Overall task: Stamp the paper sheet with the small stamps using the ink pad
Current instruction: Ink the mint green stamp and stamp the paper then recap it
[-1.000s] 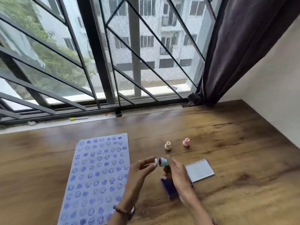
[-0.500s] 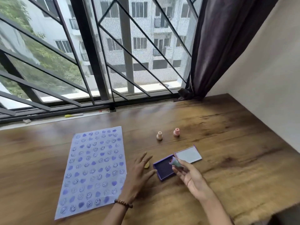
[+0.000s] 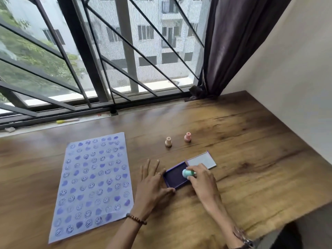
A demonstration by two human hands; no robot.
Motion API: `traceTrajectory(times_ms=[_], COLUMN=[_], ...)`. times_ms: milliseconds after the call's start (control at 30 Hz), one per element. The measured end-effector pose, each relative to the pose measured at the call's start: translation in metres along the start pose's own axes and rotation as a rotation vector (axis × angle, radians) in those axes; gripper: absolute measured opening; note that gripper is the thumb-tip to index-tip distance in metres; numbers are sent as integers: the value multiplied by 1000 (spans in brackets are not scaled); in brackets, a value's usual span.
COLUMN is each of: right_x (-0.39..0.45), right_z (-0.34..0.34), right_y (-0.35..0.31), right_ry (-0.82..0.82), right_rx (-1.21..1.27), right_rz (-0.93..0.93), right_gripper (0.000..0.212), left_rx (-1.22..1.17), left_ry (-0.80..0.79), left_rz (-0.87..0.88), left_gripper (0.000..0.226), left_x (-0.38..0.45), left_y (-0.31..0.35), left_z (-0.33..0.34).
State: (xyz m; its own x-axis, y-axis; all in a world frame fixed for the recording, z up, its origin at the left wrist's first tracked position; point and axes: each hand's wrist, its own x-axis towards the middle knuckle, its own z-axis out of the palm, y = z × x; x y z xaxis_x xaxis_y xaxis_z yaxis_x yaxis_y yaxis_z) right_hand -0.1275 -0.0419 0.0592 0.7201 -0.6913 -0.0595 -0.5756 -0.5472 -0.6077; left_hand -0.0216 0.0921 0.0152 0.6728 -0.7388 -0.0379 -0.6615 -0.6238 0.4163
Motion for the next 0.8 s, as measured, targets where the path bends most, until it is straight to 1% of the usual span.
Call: traceTrajectory(times_ms=[100,167,200,233,267,333,433,600,667,733,800], right_x=[-7,-12,-14,-16,-15,-13,-5,1,6,9,14], right_z=[5,6,6,6,5,5,6,6,6,3,3], right_y=[0,-4,-6,-7,-7,-7,-5,-2,-6,-16,-24], right_ry=[-7,18,30,33,48,48,22,-36,-62,-63,-113], right_rx=[-197,-336,-367,-401,-439,-479,-531,-650,-676,-720,-716], right_rz=[-63,-129,-162,-192,-206,-215,-236,-355,-364,-346,-314], right_gripper=[22,15,16,23,29,35,38,38,38,33,15], left_rx=[38,62,70,79,90,98,76,46,51,71,99], left_ry=[-20,-35,-40,-46,-52,-66,-75,-80,-78,-75,-67], left_rz=[-8,-7,-9,-11,-14,-16,-13,-20,-25,-29,-24], left_gripper=[79,78,78,78,78,79,80,81,80,79,79], left_x=[1,2,2,2,2,2,3,5,6,6,6], left_y=[3,5,5,6,6,5,4,3,4,5,7], left_z=[-3,-4,-4,-4,-3,-2,-1,-2,-2,-3,-4])
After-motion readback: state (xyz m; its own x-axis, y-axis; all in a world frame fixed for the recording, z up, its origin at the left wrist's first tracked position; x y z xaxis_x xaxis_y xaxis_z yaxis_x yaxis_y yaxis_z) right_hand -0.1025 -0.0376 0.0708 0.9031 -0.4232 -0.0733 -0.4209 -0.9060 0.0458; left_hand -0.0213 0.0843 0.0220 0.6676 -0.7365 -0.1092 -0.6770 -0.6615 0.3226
